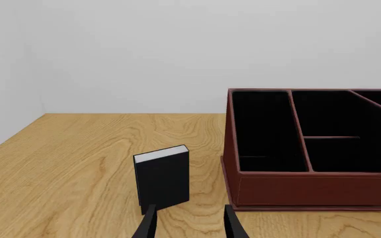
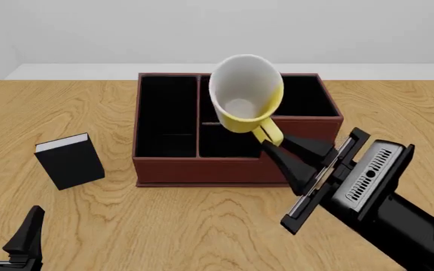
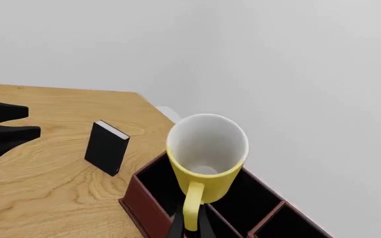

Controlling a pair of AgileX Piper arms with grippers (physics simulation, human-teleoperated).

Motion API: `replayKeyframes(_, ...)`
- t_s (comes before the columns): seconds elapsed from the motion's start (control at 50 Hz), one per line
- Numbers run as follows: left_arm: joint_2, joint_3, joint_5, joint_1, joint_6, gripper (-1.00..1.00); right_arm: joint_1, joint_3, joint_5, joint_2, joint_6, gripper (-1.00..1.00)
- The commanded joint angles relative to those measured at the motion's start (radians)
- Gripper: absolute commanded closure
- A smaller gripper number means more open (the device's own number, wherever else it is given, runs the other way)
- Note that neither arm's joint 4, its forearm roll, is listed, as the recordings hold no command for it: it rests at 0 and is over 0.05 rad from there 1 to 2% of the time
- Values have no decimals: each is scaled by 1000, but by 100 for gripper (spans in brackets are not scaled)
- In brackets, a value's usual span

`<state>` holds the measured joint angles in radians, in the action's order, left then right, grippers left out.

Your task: Pick up the yellow and white mug and place it to the right of the caddy.

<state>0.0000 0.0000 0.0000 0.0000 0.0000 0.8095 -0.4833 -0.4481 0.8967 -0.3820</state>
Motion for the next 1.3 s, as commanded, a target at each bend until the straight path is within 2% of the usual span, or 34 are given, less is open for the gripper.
replayKeyframes(0.02,0,0,0,0,0,-100,-35,-7,34,-44,10,100)
replayKeyframes(0.34,0,0,0,0,0,-100,-69,-4,57,-73,10,100)
replayKeyframes(1.3,0,0,0,0,0,-100,-205,7,140,-164,60,100)
